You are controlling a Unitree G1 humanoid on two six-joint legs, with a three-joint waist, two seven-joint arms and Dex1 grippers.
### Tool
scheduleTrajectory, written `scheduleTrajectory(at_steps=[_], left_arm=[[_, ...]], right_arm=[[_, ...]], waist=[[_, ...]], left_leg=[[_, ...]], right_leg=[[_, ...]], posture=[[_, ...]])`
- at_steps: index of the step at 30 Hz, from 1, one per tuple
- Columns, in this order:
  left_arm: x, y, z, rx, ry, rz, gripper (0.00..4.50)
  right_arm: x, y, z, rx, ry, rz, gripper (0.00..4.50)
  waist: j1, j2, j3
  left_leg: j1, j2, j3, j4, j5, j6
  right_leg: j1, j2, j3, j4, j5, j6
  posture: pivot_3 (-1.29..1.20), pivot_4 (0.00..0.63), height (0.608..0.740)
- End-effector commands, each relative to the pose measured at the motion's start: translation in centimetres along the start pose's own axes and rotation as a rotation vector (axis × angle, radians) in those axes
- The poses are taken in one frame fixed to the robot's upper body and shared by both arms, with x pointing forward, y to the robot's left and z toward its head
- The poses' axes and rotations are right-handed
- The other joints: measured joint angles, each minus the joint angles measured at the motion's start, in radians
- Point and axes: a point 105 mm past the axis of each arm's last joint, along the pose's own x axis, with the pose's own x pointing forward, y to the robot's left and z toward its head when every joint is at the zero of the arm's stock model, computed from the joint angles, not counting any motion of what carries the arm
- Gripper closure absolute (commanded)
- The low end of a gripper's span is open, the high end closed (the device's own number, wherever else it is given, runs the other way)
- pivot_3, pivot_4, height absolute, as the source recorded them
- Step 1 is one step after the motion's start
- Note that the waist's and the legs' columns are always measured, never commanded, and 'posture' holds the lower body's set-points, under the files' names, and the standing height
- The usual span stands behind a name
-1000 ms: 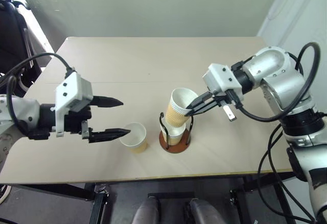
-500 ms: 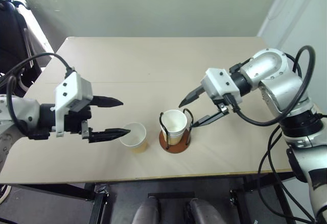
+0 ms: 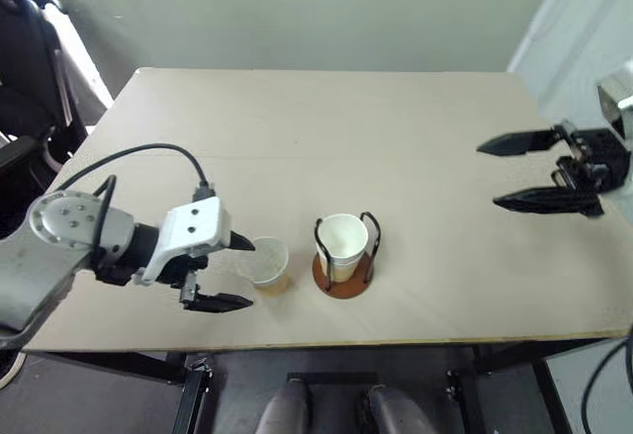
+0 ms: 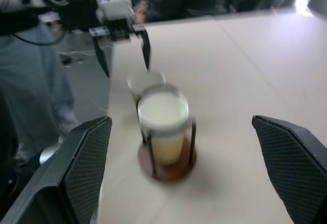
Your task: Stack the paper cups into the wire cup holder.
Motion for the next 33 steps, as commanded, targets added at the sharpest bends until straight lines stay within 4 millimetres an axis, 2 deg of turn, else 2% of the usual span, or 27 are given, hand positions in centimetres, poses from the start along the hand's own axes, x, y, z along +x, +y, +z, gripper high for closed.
scheduleTrajectory(at_steps=[1, 4, 7, 12, 13, 17, 24, 27, 31, 33], left_arm=[[1.2, -0.2, -0.1, 0.032, 0.022, -0.034, 0.00], [2.2, -0.3, -0.7, 0.031, 0.054, -0.046, 0.00], [2.9, -0.2, -1.6, 0.047, 0.093, -0.054, 0.64], [3.4, 0.5, -1.3, 0.069, 0.071, -0.041, 2.43], [3.4, 0.7, -1.2, 0.074, 0.070, -0.036, 2.91], [2.3, 1.6, -0.4, 0.096, 0.047, -0.036, 4.42], [0.3, 1.7, 1.6, 0.098, -0.059, -0.073, 4.47], [-2.1, 3.2, 3.7, 0.133, -0.138, -0.008, 4.47], [-6.2, 6.4, 7.2, 0.276, -0.175, 0.137, 4.47], [-6.9, 7.2, 9.0, 0.352, -0.187, 0.159, 4.47]], right_arm=[[-0.2, 1.0, 1.8, -0.088, -0.011, -0.028, 0.05], [0.0, 1.3, 1.8, -0.098, 0.005, -0.043, 0.05], [-0.1, 1.7, 2.0, -0.105, 0.015, -0.052, 0.00], [-0.7, 1.9, 2.1, -0.106, 0.018, -0.087, 0.00], [-0.7, 2.0, 2.2, -0.107, 0.015, -0.089, 0.00], [-1.1, 2.0, 2.0, -0.105, 0.025, -0.107, 0.00], [-1.4, 1.8, 2.0, -0.115, 0.027, -0.134, 0.00], [-1.6, 1.7, 2.0, -0.124, 0.028, -0.145, 0.00], [-1.6, 1.5, 2.0, -0.134, 0.031, -0.156, 0.00], [-1.6, 1.4, 1.9, -0.138, 0.032, -0.159, 0.00]], waist=[[-0.009, 0.002, 0.000], [-0.012, 0.002, 0.000], [-0.009, 0.002, 0.000], [-0.002, 0.001, 0.000], [-0.002, 0.001, 0.000], [0.000, 0.001, 0.000], [0.000, 0.001, 0.000], [0.000, 0.001, 0.000], [0.005, 0.001, 0.001], [0.005, 0.001, 0.000]], left_leg=[[0.001, 0.000, 0.000, 0.000, 0.000, 0.000], [0.006, 0.001, 0.000, 0.000, 0.000, 0.000], [0.006, 0.001, -0.001, 0.000, 0.001, 0.001], [0.005, 0.001, -0.001, 0.001, 0.000, 0.002], [0.004, 0.001, -0.001, 0.001, 0.000, 0.002], [0.004, 0.001, -0.002, 0.001, 0.000, 0.002], [0.004, 0.001, -0.001, 0.001, 0.000, 0.003], [0.004, 0.001, -0.002, 0.001, 0.000, 0.003], [0.003, 0.000, -0.003, 0.003, 0.001, 0.004], [0.002, 0.000, -0.003, 0.004, 0.000, 0.005]], right_leg=[[0.000, 0.000, 0.000, 0.001, 0.000, 0.000], [0.004, 0.002, 0.000, 0.001, -0.001, 0.002], [0.006, 0.002, 0.000, 0.000, -0.001, 0.003], [0.007, 0.002, 0.001, -0.003, -0.001, 0.004], [0.007, 0.002, 0.001, -0.003, 0.000, 0.005], [0.007, 0.002, 0.001, -0.003, 0.000, 0.005], [0.007, 0.002, 0.001, -0.003, 0.000, 0.006], [0.007, 0.002, 0.001, -0.003, 0.000, 0.006], [0.007, 0.002, 0.001, -0.002, 0.000, 0.007], [0.007, 0.002, 0.001, -0.003, 0.001, 0.008]], posture=[[0.00, 0.150, 0.740], [0.00, 0.150, 0.740], [0.00, 0.150, 0.740], [0.00, 0.150, 0.740], [0.00, 0.150, 0.740], [0.00, 0.150, 0.740], [0.00, 0.150, 0.740], [0.00, 0.150, 0.740], [0.00, 0.150, 0.740], [0.00, 0.150, 0.740]])
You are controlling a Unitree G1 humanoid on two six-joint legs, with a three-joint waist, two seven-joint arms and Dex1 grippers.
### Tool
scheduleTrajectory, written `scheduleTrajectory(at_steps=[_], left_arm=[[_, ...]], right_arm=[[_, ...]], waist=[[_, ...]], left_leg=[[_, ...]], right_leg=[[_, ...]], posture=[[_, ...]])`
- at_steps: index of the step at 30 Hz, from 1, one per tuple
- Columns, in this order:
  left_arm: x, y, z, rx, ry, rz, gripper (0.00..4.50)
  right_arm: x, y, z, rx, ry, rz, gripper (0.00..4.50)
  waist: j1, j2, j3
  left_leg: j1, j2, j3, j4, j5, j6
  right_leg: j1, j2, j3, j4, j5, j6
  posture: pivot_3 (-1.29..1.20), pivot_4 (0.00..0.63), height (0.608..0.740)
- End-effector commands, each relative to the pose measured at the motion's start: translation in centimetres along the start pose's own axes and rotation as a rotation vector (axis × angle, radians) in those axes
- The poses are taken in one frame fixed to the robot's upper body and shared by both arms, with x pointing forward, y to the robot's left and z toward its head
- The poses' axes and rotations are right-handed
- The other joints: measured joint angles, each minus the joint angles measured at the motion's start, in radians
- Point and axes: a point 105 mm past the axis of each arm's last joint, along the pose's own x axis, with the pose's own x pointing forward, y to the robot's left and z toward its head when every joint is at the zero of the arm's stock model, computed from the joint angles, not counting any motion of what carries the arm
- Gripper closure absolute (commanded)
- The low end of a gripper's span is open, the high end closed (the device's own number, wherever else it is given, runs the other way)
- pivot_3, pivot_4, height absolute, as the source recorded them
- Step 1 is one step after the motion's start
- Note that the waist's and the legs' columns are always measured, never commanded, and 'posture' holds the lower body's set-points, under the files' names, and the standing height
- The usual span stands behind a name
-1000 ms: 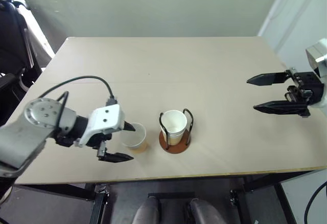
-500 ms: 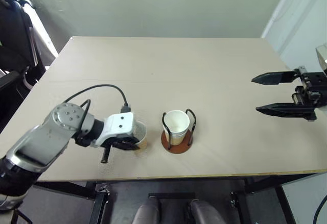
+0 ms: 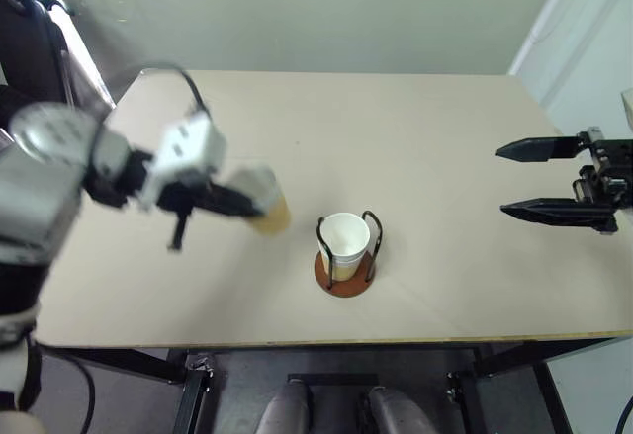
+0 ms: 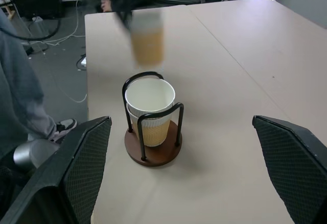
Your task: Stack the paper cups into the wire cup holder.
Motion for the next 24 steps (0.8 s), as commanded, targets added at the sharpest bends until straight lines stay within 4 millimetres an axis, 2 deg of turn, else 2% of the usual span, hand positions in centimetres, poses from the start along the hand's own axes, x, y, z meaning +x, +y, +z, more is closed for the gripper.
scheduleTrajectory(at_steps=[1, 5, 10, 13, 24], left_arm=[[-0.6, 1.9, 2.9, 0.140, -0.035, 0.027, 4.47], [2.5, 1.9, 6.2, 0.259, -0.133, -0.133, 4.47], [6.0, 0.2, 7.8, 0.310, -0.220, -0.318, 4.47], [7.1, -0.5, 7.5, 0.312, -0.217, -0.381, 4.47], [8.7, -1.8, 5.5, 0.336, -0.139, -0.483, 4.47]], right_arm=[[-0.6, 0.0, 1.1, -0.069, -0.001, -0.036, 0.00], [-0.6, -0.1, 1.0, -0.079, 0.002, -0.047, 0.00], [-0.5, 0.1, 0.9, -0.086, 0.013, -0.063, 0.00], [-0.7, 0.3, 0.5, -0.083, 0.041, -0.082, 0.00], [-0.6, 1.0, 0.4, -0.076, 0.053, -0.107, 0.00]], waist=[[0.000, 0.000, 0.000], [0.007, 0.000, 0.000], [0.001, 0.000, 0.000], [0.002, 0.000, 0.000], [0.004, 0.000, 0.000]], left_leg=[[-0.001, 0.000, 0.000, 0.001, -0.001, 0.001], [-0.005, -0.001, -0.001, 0.007, -0.003, 0.005], [-0.009, -0.002, 0.001, 0.014, -0.006, 0.010], [-0.009, -0.002, 0.002, 0.014, -0.006, 0.010], [-0.009, -0.003, 0.003, 0.016, -0.006, 0.010]], right_leg=[[0.000, 0.000, 0.000, -0.001, 0.000, 0.000], [0.000, -0.001, 0.000, -0.001, 0.001, 0.004], [-0.001, -0.002, 0.001, -0.003, 0.003, 0.010], [-0.001, -0.002, 0.001, -0.003, 0.002, 0.012], [0.001, -0.002, 0.003, -0.002, 0.002, 0.016]], posture=[[0.00, 0.150, 0.740], [0.00, 0.150, 0.740], [0.00, 0.150, 0.740], [0.00, 0.150, 0.740], [0.00, 0.150, 0.740]])
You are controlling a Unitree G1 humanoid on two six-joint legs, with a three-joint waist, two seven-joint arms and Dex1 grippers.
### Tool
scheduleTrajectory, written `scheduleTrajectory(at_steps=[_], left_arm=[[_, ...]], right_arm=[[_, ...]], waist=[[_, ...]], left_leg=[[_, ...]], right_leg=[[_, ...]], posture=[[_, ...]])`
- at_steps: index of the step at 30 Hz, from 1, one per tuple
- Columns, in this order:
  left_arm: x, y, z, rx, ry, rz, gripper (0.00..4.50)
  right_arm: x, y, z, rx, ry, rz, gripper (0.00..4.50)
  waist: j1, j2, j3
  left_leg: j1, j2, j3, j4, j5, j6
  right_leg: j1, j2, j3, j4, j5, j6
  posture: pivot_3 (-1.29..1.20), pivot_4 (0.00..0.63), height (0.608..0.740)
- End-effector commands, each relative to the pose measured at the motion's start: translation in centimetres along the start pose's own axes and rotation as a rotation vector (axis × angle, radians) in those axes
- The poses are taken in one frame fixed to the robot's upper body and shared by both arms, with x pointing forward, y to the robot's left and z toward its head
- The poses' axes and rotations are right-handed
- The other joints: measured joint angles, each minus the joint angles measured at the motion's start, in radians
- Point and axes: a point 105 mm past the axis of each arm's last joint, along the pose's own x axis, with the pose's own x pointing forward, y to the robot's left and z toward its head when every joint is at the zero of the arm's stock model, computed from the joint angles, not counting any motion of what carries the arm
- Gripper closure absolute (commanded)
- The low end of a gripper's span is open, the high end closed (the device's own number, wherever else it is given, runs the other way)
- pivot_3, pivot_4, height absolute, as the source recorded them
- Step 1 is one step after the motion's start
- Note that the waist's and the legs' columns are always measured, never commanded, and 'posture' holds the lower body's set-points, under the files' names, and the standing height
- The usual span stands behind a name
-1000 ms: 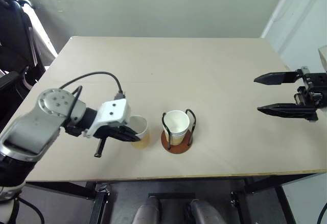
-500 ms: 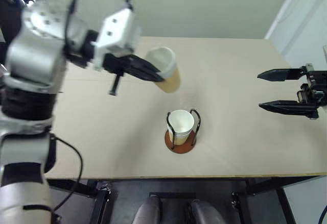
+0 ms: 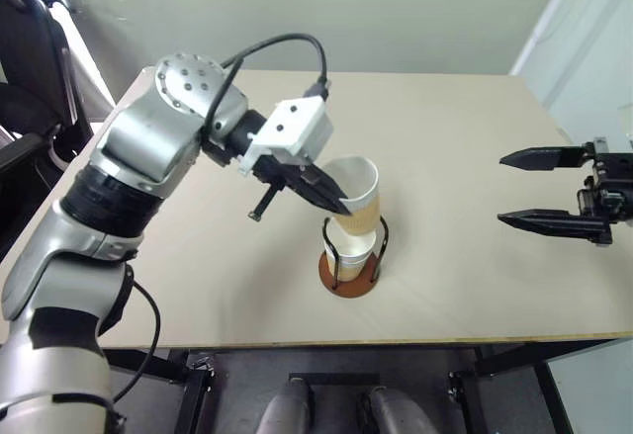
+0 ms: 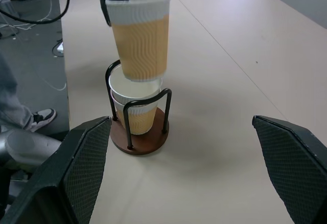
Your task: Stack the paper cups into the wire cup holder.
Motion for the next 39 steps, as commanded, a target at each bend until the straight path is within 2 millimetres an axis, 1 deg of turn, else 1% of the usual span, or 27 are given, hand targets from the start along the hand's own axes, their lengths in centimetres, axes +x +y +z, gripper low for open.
scheduleTrajectory(at_steps=[1, 4, 10, 13, 14, 20, 24, 26, 27, 28, 29, 30, 33, 35, 37, 39], left_arm=[[0.0, -0.3, 0.6, 0.063, 0.024, -0.048, 4.47], [0.3, -0.4, 0.7, 0.073, 0.027, -0.057, 4.47], [1.0, -0.5, -0.2, 0.085, 0.086, -0.064, 4.47], [1.1, -0.3, -0.5, 0.093, 0.109, -0.056, 3.88], [1.1, -0.2, -0.6, 0.094, 0.113, -0.053, 3.60], [1.1, 0.5, -0.9, 0.100, 0.120, -0.024, 1.38], [0.8, 1.2, -0.8, 0.118, 0.106, 0.014, 0.04], [0.4, 1.9, -0.4, 0.115, 0.079, 0.064, 0.04], [-0.7, 3.1, 0.1, 0.116, 0.042, 0.180, 0.04], [-2.1, 4.0, 0.0, 0.064, 0.010, 0.293, 0.04], [-3.0, 4.6, -0.1, 0.025, -0.011, 0.368, 0.04], [-4.2, 4.6, -0.8, -0.031, -0.019, 0.420, 0.04], [-7.7, 1.9, -4.0, -0.183, -0.002, 0.521, 0.04], [-9.6, -0.1, -6.0, -0.268, 0.021, 0.569, 0.04], [-11.6, -1.7, -7.4, -0.369, -0.007, 0.645, 0.04], [-12.9, -3.2, -8.8, -0.451, -0.004, 0.705, 0.04]], right_arm=[[-0.6, 0.3, 1.3, -0.053, -0.009, -0.023, 0.00], [-0.7, 0.5, 1.4, -0.052, -0.008, -0.026, 0.00], [-0.8, 0.9, 1.5, -0.052, -0.007, -0.026, 0.00], [-0.8, 1.0, 1.5, -0.051, -0.006, -0.028, 0.00], [-0.8, 1.0, 1.4, -0.050, -0.006, -0.028, 0.00], [-0.6, 0.8, 1.3, -0.048, -0.003, -0.030, 0.00], [-0.3, 0.6, 1.3, -0.050, -0.007, -0.024, 0.00], [-0.2, 0.5, 1.3, -0.051, -0.008, -0.019, 0.00], [-0.1, 0.0, 1.1, -0.050, -0.006, -0.024, 0.00], [-0.2, -0.4, 1.0, -0.046, -0.001, -0.033, 0.00], [-0.3, -0.7, 0.9, -0.043, 0.003, -0.039, 0.00], [-0.5, -1.0, 0.6, -0.040, 0.013, -0.049, 0.00], [-1.0, -1.2, 0.0, -0.014, 0.028, -0.040, 0.00], [-1.5, -0.9, -0.7, 0.030, 0.034, -0.005, 0.00], [-2.1, -0.9, -1.8, 0.081, 0.048, 0.009, 0.00], [-3.0, -1.6, -2.8, 0.113, 0.068, -0.023, 0.00]], waist=[[0.000, 0.000, 0.000], [0.000, 0.000, 0.000], [0.001, 0.000, 0.000], [0.001, 0.000, 0.000], [0.001, 0.000, 0.000], [0.001, 0.000, 0.000], [0.001, 0.000, 0.000], [0.001, 0.000, 0.000], [0.001, 0.000, 0.000], [0.001, 0.000, 0.000], [0.001, 0.000, 0.000], [0.001, 0.000, 0.000], [-0.009, 0.004, -0.002], [-0.012, 0.004, -0.001], [-0.011, 0.004, -0.001], [-0.006, 0.003, -0.001]], left_leg=[[0.000, 0.000, 0.000, 0.001, 0.000, 0.000], [0.000, 0.000, 0.000, 0.003, -0.001, 0.001], [0.000, 0.000, 0.000, 0.005, -0.002, 0.003], [-0.001, -0.001, 0.000, 0.006, -0.002, 0.004], [-0.001, -0.001, 0.000, 0.006, -0.002, 0.004], [-0.001, -0.001, 0.000, 0.009, -0.004, 0.006], [-0.002, -0.001, 0.000, 0.012, -0.005, 0.007], [-0.003, -0.001, 0.000, 0.013, -0.006, 0.007], [-0.003, -0.001, 0.000, 0.013, -0.006, 0.008], [-0.003, -0.001, 0.000, 0.013, -0.006, 0.008], [-0.003, -0.001, 0.000, 0.013, -0.006, 0.008], [-0.003, -0.001, 0.001, 0.013, -0.006, 0.008], [-0.002, -0.001, 0.002, 0.012, -0.006, 0.008], [0.000, -0.001, 0.004, 0.010, -0.006, 0.008], [-0.001, -0.001, 0.004, 0.009, -0.005, 0.007], [-0.002, -0.001, 0.004, 0.010, -0.006, 0.008]], right_leg=[[0.000, 0.000, 0.000, 0.000, 0.000, 0.000], [0.001, 0.000, 0.000, 0.000, 0.000, 0.001], [0.002, 0.000, 0.000, 0.000, 0.000, 0.002], [0.002, 0.000, 0.001, 0.000, 0.000, 0.003], [0.002, 0.000, 0.001, 0.000, 0.000, 0.003], [0.003, 0.000, 0.001, 0.000, -0.001, 0.003], [0.003, 0.000, 0.001, 0.000, 0.000, 0.004], [0.003, 0.000, 0.001, 0.000, 0.000, 0.005], [0.003, 0.000, 0.001, 0.000, 0.000, 0.005], [0.003, 0.000, 0.001, 0.000, 0.000, 0.005], [0.003, 0.000, 0.001, 0.000, 0.000, 0.006], [0.003, 0.000, 0.001, 0.000, 0.000, 0.006], [0.002, 0.000, 0.003, 0.000, 0.000, 0.006], [0.002, 0.000, 0.006, 0.001, -0.001, 0.006], [0.001, 0.000, 0.006, 0.001, -0.003, 0.007], [0.001, 0.000, 0.007, 0.000, -0.003, 0.007]], posture=[[0.00, 0.150, 0.740], [0.00, 0.150, 0.740], [0.00, 0.150, 0.740], [0.00, 0.150, 0.740], [0.00, 0.150, 0.740], [0.00, 0.150, 0.740], [0.00, 0.150, 0.740], [0.00, 0.150, 0.740], [0.00, 0.150, 0.740], [0.00, 0.150, 0.740], [0.00, 0.150, 0.740], [0.00, 0.150, 0.740], [0.00, 0.150, 0.740], [0.00, 0.150, 0.740], [0.00, 0.150, 0.740], [0.00, 0.150, 0.740]])
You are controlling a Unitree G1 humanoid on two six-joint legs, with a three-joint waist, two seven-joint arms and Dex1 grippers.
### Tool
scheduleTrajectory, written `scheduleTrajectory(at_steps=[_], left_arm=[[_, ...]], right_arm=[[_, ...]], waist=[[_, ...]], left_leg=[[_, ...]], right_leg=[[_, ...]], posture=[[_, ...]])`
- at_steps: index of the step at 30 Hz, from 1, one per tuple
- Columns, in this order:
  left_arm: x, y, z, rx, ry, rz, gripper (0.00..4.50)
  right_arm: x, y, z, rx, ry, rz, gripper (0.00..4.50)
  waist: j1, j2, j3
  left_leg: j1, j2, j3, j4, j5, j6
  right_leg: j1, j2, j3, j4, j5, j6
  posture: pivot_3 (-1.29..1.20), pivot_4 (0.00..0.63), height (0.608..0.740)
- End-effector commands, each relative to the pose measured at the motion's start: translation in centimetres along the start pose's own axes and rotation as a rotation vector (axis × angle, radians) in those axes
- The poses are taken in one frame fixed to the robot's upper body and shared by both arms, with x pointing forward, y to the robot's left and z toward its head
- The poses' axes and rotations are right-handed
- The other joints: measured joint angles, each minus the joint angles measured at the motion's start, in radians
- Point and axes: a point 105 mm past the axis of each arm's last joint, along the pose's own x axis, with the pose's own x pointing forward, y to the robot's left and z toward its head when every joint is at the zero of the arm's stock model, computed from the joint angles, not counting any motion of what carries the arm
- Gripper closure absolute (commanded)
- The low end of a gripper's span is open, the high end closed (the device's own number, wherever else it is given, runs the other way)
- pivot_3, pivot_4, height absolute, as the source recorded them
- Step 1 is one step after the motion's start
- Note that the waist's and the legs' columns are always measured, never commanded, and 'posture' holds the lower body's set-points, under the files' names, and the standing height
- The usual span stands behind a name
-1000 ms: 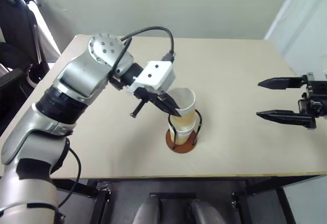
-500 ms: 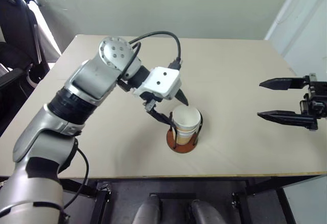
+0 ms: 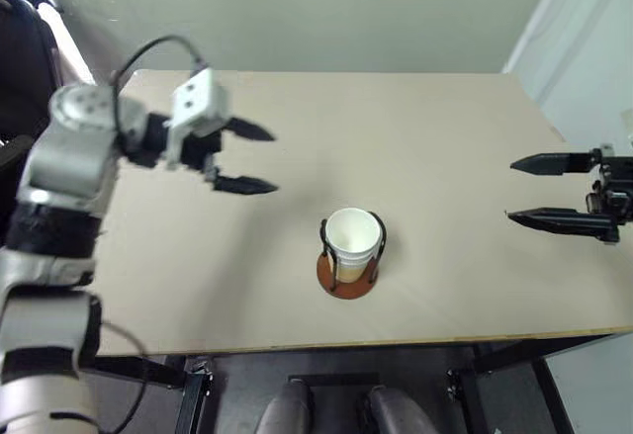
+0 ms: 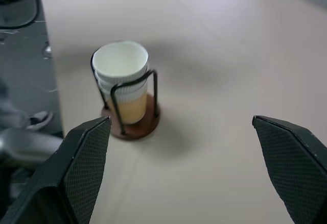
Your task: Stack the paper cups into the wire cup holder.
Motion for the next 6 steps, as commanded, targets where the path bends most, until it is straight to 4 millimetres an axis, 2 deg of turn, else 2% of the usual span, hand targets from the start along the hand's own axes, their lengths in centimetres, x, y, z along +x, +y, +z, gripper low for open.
scheduleTrajectory(at_steps=[1, 6], left_arm=[[-3.7, 0.3, -0.7, -0.061, -0.024, 0.118, 0.04], [-6.5, -1.8, -4.0, -0.187, -0.011, 0.213, 0.04]], right_arm=[[-2.1, -1.2, -0.5, 0.005, 0.019, -0.067, 0.00], [-4.5, -2.4, -1.4, 0.031, 0.015, -0.150, 0.00]], waist=[[0.004, 0.000, 0.000], [0.006, 0.000, 0.000]], left_leg=[[-0.001, 0.000, 0.000, 0.001, 0.000, 0.001], [-0.002, -0.002, 0.001, 0.003, -0.003, 0.004]], right_leg=[[0.000, 0.000, 0.000, 0.000, 0.000, 0.000], [0.000, -0.002, 0.002, -0.001, 0.000, 0.000]], posture=[[0.00, 0.150, 0.740], [0.00, 0.150, 0.740]])
